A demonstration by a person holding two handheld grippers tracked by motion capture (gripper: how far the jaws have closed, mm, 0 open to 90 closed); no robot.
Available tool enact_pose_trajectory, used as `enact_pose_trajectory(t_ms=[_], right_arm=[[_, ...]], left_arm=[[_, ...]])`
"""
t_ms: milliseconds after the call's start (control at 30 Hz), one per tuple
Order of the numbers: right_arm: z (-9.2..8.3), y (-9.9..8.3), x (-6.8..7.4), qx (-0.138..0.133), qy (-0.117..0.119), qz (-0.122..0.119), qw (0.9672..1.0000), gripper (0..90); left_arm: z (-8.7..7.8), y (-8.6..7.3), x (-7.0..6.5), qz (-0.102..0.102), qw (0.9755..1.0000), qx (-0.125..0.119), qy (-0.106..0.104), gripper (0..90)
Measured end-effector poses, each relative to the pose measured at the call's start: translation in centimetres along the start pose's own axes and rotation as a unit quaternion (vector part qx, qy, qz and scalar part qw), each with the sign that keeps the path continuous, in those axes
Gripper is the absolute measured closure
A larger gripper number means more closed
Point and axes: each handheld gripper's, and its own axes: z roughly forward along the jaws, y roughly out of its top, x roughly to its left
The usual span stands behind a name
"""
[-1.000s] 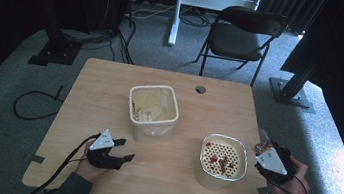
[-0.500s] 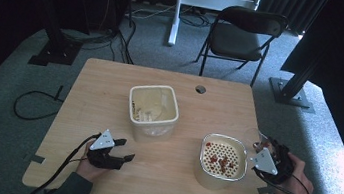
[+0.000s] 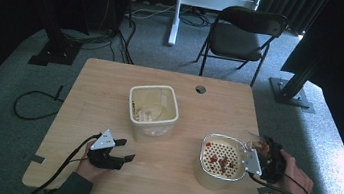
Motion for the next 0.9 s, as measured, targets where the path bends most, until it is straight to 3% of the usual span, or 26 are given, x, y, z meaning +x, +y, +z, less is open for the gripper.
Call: enact_pose_trajectory(t_ms=[267, 900], right_arm=[[-0.16, 0.67, 0.30, 0.010, -0.010, -0.053, 0.9985, 45.2], [-0.27, 0.71, 0.52, 0.019, -0.013, -0.081, 0.9965, 45.2]], left_arm=[[-0.03, -0.01, 0.02, 0.001, 1.0000, 0.000, 0.000, 31.4], [-0.02, -0.02, 0.00, 0.002, 1.0000, 0.001, 0.000, 31.4]])
